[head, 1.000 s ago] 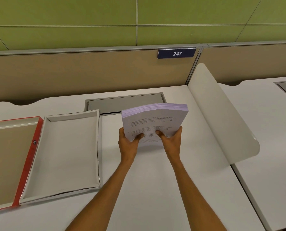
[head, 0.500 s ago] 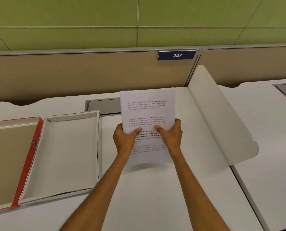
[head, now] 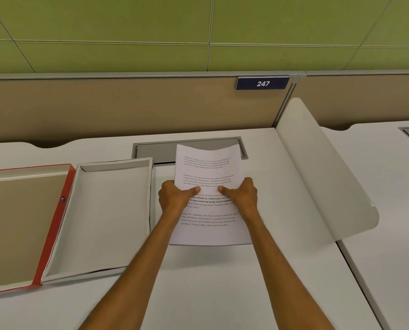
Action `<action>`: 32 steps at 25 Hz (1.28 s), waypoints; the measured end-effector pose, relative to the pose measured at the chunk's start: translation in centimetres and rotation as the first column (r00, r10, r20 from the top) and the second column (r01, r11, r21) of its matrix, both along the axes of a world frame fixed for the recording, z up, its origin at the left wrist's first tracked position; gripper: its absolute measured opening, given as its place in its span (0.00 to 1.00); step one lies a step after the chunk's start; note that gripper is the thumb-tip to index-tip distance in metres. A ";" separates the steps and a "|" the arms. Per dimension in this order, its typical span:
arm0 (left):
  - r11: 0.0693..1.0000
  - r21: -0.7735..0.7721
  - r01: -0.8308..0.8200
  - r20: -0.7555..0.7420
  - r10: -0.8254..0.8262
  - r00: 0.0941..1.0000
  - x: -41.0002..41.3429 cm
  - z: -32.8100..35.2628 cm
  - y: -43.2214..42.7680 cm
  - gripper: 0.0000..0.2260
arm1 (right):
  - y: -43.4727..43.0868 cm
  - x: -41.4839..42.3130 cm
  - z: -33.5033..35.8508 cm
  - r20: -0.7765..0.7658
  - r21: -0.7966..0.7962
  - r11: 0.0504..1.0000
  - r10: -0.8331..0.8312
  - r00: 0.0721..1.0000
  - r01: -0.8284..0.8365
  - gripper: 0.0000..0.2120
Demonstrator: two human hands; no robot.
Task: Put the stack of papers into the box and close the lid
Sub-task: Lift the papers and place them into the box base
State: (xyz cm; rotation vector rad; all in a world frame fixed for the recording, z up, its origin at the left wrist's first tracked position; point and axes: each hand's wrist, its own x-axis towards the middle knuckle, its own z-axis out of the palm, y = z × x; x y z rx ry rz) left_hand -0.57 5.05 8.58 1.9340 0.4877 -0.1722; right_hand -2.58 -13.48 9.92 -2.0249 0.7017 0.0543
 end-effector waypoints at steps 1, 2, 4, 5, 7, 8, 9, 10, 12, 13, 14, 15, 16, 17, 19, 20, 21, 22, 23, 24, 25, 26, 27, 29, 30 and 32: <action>1.000 -0.001 0.002 -0.002 -0.002 1.000 0.0 0.1 0.5 0.19 | 0.5 0.1 0.0 -0.003 0.000 1.000 0.006 1.000 -0.006 0.31; 1.000 0.000 0.003 -0.004 -0.003 1.000 0.1 0.2 1.0 0.19 | 1.0 0.1 0.0 -0.006 0.002 1.000 0.011 1.000 -0.011 0.32; 1.000 0.001 -0.008 -0.011 0.008 1.000 0.1 0.3 2.4 0.18 | 2.5 0.3 0.0 -0.013 0.007 1.000 0.024 1.000 -0.024 0.32; 1.000 0.003 -0.015 -0.015 0.015 1.000 0.0 0.3 3.2 0.18 | 3.2 0.3 0.0 -0.016 0.011 1.000 0.029 0.999 -0.029 0.32; 1.000 0.006 -0.030 -0.024 0.030 0.999 -0.1 0.2 4.8 0.19 | 5.0 0.4 0.0 -0.016 0.018 0.999 0.039 0.999 -0.039 0.31; 0.999 0.002 -0.036 -0.027 0.036 0.999 -0.2 0.1 5.7 0.19 | 5.9 0.4 -0.1 -0.015 0.020 0.999 0.045 0.999 -0.045 0.31; 0.999 -0.006 -0.043 -0.029 0.043 0.999 -0.3 0.0 6.7 0.20 | 7.0 0.4 -0.1 -0.014 0.019 0.998 0.053 0.999 -0.052 0.31; 0.999 -0.013 -0.049 -0.030 0.048 0.998 -0.4 -0.1 7.7 0.20 | 8.0 0.4 -0.2 -0.012 0.019 0.998 0.059 0.998 -0.058 0.31; 0.998 -0.019 -0.060 -0.032 0.059 0.998 -0.6 -0.2 9.7 0.20 | 10.1 0.4 -0.3 -0.013 0.020 0.997 0.069 0.998 -0.068 0.31; 0.998 -0.021 -0.066 -0.033 0.066 0.997 -0.7 -0.2 10.7 0.20 | 11.1 0.4 -0.3 -0.013 0.024 0.997 0.073 0.997 -0.073 0.31; 0.997 -0.022 -0.076 -0.035 0.075 0.997 -0.8 -0.3 11.9 0.20 | 12.3 0.4 -0.3 -0.011 0.028 0.996 0.082 0.997 -0.081 0.31; 0.996 -0.022 -0.084 -0.036 0.083 0.996 -0.8 -0.3 13.0 0.19 | 13.4 0.4 -0.4 -0.009 0.030 0.996 0.089 0.996 -0.089 0.31; 0.995 -0.019 -0.093 -0.039 0.092 0.995 -0.9 -0.4 14.1 0.19 | 14.5 0.4 -0.5 -0.006 0.030 0.995 0.098 0.995 -0.097 0.31; 0.995 -0.015 -0.102 -0.040 0.101 0.994 -0.9 -0.5 15.3 0.18 | 15.7 0.4 -0.5 -0.005 0.031 0.994 0.105 0.994 -0.105 0.30; 0.993 -0.001 -0.117 -0.039 0.116 0.992 -1.0 -0.7 17.5 0.17 | 17.9 0.5 -0.7 -0.005 0.037 0.993 0.115 0.993 -0.115 0.30; 0.992 0.003 -0.124 -0.037 0.124 0.992 -1.1 -0.8 18.5 0.17 | 19.0 0.5 -0.7 -0.007 0.039 0.992 0.119 0.993 -0.118 0.30; 0.991 0.003 -0.133 -0.037 0.133 0.990 -1.1 -0.8 19.5 0.18 | 20.0 0.6 -0.8 -0.009 0.039 0.992 0.123 0.992 -0.123 0.30; 0.990 0.000 -0.141 -0.037 0.141 0.989 -1.1 -0.8 20.4 0.18 | 20.9 0.6 -0.9 -0.013 0.038 0.991 0.127 0.992 -0.127 0.30; 0.988 -0.004 -0.151 -0.039 0.151 0.988 -1.1 -0.9 21.2 0.19 | 21.7 0.7 -1.0 -0.018 0.038 0.991 0.131 0.991 -0.131 0.30; 0.987 -0.007 -0.162 -0.043 0.161 0.986 -1.1 -1.0 22.2 0.19 | 22.8 0.8 -1.1 -0.023 0.040 0.990 0.137 0.990 -0.136 0.30; 0.986 -0.010 -0.167 -0.047 0.167 0.985 -1.1 -1.1 23.3 0.19 | 23.8 0.8 -1.2 -0.025 0.041 0.989 0.142 0.990 -0.141 0.30; 0.985 -0.016 -0.169 -0.050 0.168 0.984 -1.1 -1.3 24.1 0.19 | 24.7 0.8 -1.4 -0.024 0.041 0.989 0.147 0.989 -0.146 0.30; 0.985 -0.024 -0.169 -0.049 0.168 0.985 -1.0 -1.5 25.0 0.19 | 25.6 0.8 -1.6 -0.024 0.039 0.988 0.151 0.988 -0.150 0.30; 0.985 -0.042 -0.169 -0.042 0.167 0.985 -0.8 -1.8 26.5 0.18 | 27.1 1.0 -2.0 -0.027 0.032 0.988 0.154 0.988 -0.153 0.30; 0.985 -0.045 -0.165 -0.040 0.164 0.986 -0.7 -2.0 27.1 0.19 | 27.7 1.2 -2.3 -0.032 0.027 0.988 0.155 0.987 -0.154 0.31; 0.988 -0.039 -0.150 -0.050 0.148 0.988 -0.4 -2.4 28.2 0.19 | 28.8 1.6 -2.8 -0.041 0.014 0.987 0.159 0.986 -0.159 0.31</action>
